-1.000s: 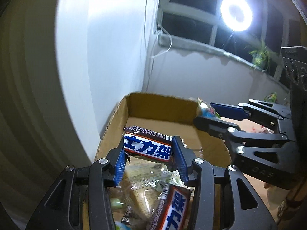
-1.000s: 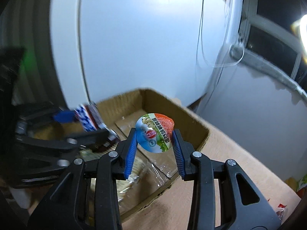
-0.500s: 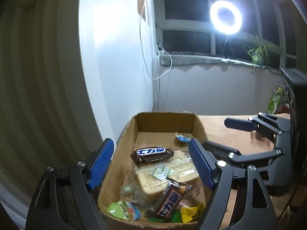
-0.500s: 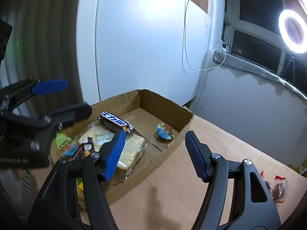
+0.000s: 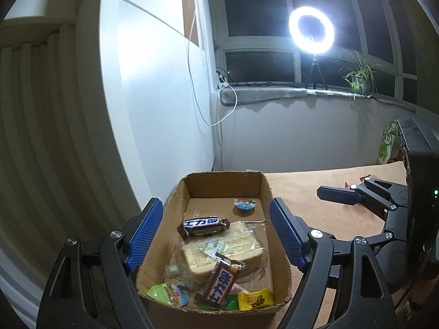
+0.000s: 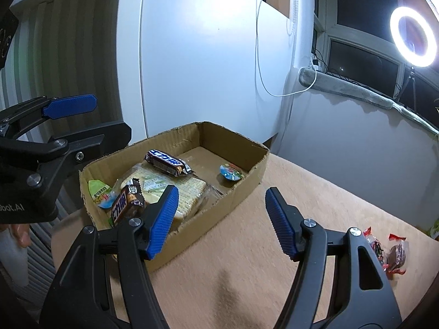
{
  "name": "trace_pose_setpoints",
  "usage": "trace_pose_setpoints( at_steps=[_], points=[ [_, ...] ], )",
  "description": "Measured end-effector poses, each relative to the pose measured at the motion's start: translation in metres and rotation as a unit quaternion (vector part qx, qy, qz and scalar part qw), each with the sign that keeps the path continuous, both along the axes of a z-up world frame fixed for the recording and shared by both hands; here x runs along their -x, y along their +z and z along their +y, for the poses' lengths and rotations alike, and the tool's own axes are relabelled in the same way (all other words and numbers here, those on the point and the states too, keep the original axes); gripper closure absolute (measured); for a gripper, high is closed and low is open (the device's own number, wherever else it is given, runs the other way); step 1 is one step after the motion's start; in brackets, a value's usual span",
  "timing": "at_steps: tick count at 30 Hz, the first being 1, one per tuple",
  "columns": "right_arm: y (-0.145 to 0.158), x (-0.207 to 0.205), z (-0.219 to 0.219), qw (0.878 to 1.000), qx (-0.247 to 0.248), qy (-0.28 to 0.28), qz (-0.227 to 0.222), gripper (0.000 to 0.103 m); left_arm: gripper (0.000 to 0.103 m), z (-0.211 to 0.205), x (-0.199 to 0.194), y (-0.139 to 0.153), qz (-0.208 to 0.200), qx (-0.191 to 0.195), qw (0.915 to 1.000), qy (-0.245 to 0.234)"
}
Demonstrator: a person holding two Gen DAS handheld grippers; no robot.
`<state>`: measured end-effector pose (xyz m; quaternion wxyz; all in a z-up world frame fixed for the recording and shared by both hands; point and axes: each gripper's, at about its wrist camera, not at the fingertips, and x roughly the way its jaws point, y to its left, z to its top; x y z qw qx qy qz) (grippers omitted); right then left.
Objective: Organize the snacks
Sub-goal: 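Move both open tools to the two red-wrapped candies on the table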
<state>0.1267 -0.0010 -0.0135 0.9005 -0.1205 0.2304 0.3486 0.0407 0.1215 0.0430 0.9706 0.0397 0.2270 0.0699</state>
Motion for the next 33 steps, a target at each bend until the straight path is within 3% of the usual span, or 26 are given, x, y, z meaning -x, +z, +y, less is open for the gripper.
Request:
trace_pose_setpoints(
  at_steps=[3, 12, 24, 33],
  points=[
    [-0.003, -0.001, -0.006, 1.000, 0.000, -0.001, 0.006, 0.027, 0.023, -0.005, -0.003, -0.002, 0.003, 0.002, 1.0000, -0.003],
    [-0.014, -0.009, -0.038, 0.999, -0.006, -0.023, 0.023, 0.027, 0.023, -0.028, -0.018, -0.015, 0.033, 0.024, 0.9987, -0.031],
    [-0.017, -0.037, -0.136, 0.993, -0.026, -0.107, 0.036, 0.026, 0.023, -0.090, -0.048, -0.021, 0.058, 0.037, 0.9934, -0.092],
    [-0.020, -0.050, -0.211, 0.984, -0.031, -0.168, 0.043, 0.021, 0.023, -0.149, -0.076, -0.037, 0.094, 0.044, 0.9824, -0.155]
  ],
)
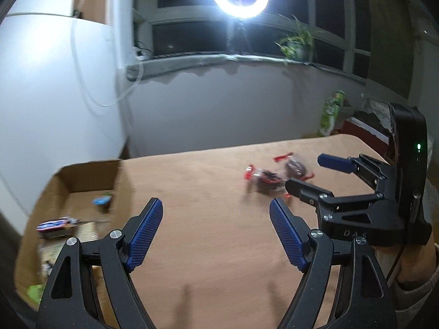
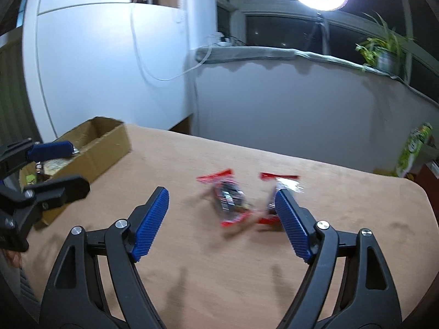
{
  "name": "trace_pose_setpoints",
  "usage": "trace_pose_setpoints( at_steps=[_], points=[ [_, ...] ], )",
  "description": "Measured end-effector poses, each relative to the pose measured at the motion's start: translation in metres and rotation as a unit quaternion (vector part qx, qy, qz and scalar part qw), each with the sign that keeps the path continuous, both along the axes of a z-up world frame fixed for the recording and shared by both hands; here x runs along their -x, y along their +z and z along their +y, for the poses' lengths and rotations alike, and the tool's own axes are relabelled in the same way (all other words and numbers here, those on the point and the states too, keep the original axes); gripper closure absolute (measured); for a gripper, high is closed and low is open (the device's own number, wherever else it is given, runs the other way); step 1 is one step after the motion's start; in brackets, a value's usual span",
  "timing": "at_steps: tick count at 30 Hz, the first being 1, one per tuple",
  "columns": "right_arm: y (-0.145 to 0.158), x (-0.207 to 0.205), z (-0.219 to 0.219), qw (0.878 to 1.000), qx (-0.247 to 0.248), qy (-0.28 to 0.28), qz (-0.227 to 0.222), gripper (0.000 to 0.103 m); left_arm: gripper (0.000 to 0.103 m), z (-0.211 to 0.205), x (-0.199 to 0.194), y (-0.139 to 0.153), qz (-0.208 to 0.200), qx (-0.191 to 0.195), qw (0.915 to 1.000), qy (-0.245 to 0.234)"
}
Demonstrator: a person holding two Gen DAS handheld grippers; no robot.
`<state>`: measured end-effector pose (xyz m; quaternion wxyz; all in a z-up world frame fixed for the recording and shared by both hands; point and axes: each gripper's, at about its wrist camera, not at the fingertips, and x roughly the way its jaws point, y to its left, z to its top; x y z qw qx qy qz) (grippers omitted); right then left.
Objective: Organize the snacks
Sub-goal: 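Move both open tools to the two red-wrapped candies on the table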
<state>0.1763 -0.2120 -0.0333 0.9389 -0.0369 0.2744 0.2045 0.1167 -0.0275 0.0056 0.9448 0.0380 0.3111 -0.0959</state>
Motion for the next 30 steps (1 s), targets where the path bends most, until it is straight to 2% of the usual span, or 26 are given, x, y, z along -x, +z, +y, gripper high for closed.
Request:
trace_pose_setpoints(
  at_steps=[7, 13, 18, 30],
  points=[
    [-0.006, -0.018, -0.036, 0.999, 0.003, -0.024, 0.021, 0.020, 0.023, -0.037, -0.026, -0.016, 0.031, 0.004, 0.9987, -0.041],
    [-0.023, -0.053, -0.057, 0.997, -0.005, -0.023, 0.075, 0.020, 0.023, -0.059, -0.057, -0.040, 0.073, 0.012, 0.9955, -0.058],
    [-0.037, -0.079, -0.064, 0.992, -0.020, -0.020, 0.120, 0.020, 0.023, -0.069, -0.087, -0.057, 0.105, 0.028, 0.9928, -0.051],
    [-0.050, -0.109, -0.066, 0.988, -0.026, -0.017, 0.150, 0.020, 0.023, -0.058, -0.119, -0.073, 0.132, 0.083, 0.9877, -0.013]
  ],
)
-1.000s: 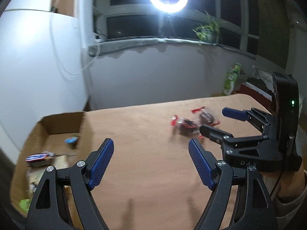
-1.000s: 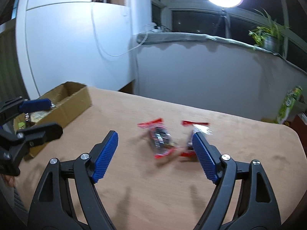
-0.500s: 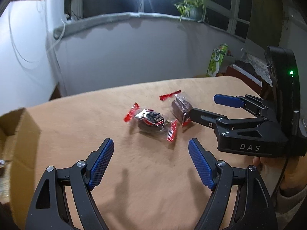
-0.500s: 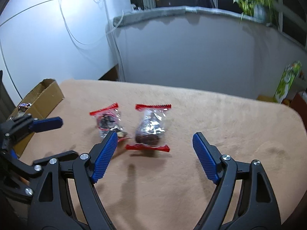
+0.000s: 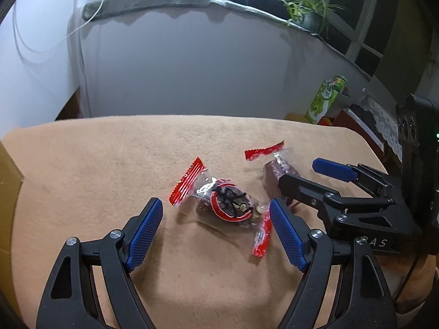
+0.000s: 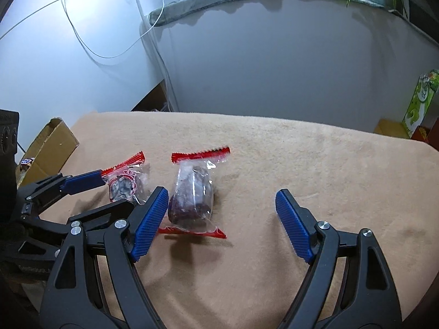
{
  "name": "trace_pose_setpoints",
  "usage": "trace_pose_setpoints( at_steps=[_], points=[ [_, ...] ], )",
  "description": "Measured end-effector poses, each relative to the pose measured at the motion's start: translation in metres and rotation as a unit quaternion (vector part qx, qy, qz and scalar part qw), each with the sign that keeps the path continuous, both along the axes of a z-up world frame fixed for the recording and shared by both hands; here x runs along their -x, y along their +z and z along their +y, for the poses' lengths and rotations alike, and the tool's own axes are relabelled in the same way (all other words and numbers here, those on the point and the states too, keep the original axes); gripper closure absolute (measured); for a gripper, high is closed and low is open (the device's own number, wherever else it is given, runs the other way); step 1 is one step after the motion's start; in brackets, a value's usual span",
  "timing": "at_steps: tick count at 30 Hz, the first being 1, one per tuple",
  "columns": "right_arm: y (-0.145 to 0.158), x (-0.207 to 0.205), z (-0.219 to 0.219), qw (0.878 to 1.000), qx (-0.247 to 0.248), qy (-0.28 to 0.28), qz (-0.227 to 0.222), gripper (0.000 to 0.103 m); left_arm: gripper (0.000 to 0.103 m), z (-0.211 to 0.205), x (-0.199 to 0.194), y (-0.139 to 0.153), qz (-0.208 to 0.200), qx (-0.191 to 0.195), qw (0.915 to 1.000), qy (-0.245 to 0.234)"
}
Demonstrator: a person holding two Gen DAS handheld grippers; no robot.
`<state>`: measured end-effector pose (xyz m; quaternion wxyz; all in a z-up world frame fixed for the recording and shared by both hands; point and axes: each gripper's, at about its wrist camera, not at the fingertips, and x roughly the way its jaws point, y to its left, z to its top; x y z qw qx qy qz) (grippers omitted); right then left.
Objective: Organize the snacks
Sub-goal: 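Move both open tools to the two red-wrapped candies on the table, then grasp one red-wrapped candy with the right tool while the left tool grasps the other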
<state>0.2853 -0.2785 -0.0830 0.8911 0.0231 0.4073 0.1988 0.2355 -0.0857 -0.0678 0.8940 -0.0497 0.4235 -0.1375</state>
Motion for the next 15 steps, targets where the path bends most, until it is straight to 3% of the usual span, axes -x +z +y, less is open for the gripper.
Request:
trace_pose_setpoints(
  at_steps=[7, 9, 13, 15],
  points=[
    [-0.002, -0.008, 0.001, 1.000, -0.011, 0.017, 0.013, 0.026, 0.023, 0.007, -0.008, -0.008, 0.021, 0.025, 0.9994, 0.005],
    [-0.001, -0.009, 0.003, 0.999, -0.015, 0.027, 0.011, 0.033, 0.023, 0.008, -0.009, -0.008, 0.021, 0.025, 0.9994, 0.005],
    [0.001, -0.003, 0.009, 0.999, -0.015, 0.049, 0.001, 0.058, 0.024, 0.006, -0.006, -0.009, 0.016, 0.022, 0.9996, 0.005],
    [0.002, 0.001, 0.016, 0.998, -0.004, 0.058, -0.005, 0.063, 0.035, 0.005, -0.005, -0.009, 0.015, 0.021, 0.9997, 0.002]
  ],
)
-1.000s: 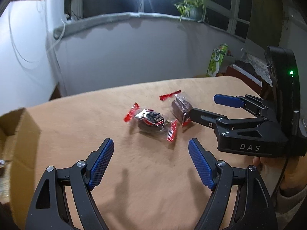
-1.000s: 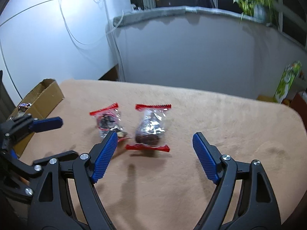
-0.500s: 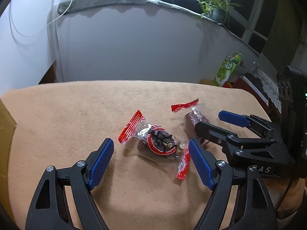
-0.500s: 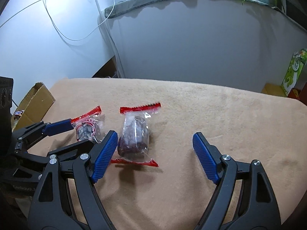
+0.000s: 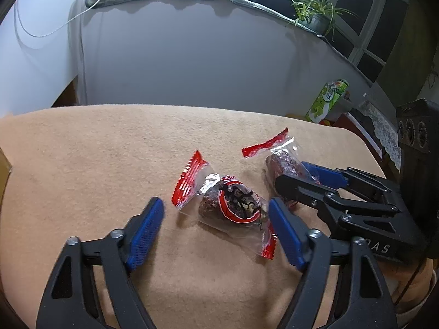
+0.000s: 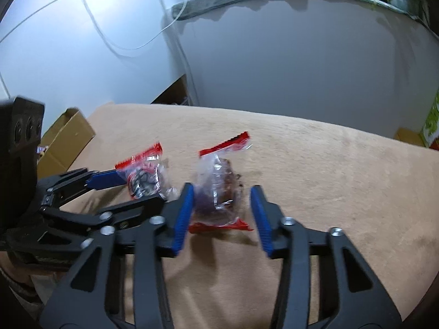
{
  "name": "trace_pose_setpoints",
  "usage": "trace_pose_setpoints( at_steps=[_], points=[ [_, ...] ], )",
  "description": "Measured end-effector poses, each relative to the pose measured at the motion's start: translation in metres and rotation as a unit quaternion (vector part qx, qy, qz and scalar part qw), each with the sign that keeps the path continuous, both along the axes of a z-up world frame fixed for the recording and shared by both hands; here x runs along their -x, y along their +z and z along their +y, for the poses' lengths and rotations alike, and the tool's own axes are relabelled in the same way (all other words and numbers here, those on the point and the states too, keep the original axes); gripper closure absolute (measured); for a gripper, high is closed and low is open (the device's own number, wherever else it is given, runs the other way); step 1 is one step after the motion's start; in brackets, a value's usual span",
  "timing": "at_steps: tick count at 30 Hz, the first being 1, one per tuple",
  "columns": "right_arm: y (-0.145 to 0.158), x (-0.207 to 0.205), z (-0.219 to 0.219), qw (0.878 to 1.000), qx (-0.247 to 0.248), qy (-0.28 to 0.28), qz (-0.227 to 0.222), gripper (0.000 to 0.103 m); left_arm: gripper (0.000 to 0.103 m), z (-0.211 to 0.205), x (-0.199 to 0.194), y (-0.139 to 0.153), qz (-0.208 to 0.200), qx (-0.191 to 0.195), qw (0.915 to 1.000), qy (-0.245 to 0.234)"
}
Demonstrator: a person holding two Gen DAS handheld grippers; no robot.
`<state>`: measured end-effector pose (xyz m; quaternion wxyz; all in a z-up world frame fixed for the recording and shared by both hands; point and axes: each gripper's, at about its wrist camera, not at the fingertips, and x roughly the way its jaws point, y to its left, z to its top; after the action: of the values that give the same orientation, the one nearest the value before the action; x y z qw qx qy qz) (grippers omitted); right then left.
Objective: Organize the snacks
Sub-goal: 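Grasp one red-wrapped candy with the right tool while the left tool grasps the other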
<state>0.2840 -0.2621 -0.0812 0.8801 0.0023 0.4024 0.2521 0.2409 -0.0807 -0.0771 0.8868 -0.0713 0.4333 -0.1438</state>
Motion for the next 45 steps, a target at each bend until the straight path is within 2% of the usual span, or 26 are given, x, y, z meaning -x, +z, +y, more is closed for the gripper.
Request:
trace_pose_setpoints(
  at_steps=[3, 6, 17, 29, 35, 40, 45],
  points=[
    [-0.001, 0.002, 0.001, 1.000, 0.005, -0.006, -0.003, 0.063, 0.049, -0.001, 0.001, -0.001, -0.001, 0.004, 1.0000, -0.005],
    [-0.002, 0.003, -0.006, 1.000, -0.017, -0.014, 0.006, 0.064, 0.051, 0.004, 0.000, -0.001, 0.001, 0.024, 0.9997, -0.004],
    [-0.009, 0.019, -0.031, 0.994, -0.089, -0.057, 0.031, 0.065, 0.055, 0.016, 0.006, -0.002, 0.005, 0.065, 0.9978, -0.011],
    [-0.013, 0.029, -0.028, 0.994, -0.080, -0.064, 0.033, 0.065, 0.057, 0.012, 0.010, 0.000, 0.008, 0.064, 0.9976, -0.027],
    [-0.014, 0.016, -0.023, 0.995, -0.080, -0.048, 0.038, 0.065, 0.059, 0.008, 0.010, 0.000, 0.004, 0.054, 0.9980, -0.034],
    [-0.015, 0.005, -0.015, 0.996, -0.074, -0.027, 0.039, 0.064, 0.060, 0.013, 0.006, -0.002, 0.008, 0.069, 0.9971, -0.029],
    [-0.016, -0.003, -0.016, 0.996, -0.075, -0.016, 0.040, 0.065, 0.059, 0.012, 0.004, -0.002, 0.007, 0.064, 0.9977, -0.021]
  ],
)
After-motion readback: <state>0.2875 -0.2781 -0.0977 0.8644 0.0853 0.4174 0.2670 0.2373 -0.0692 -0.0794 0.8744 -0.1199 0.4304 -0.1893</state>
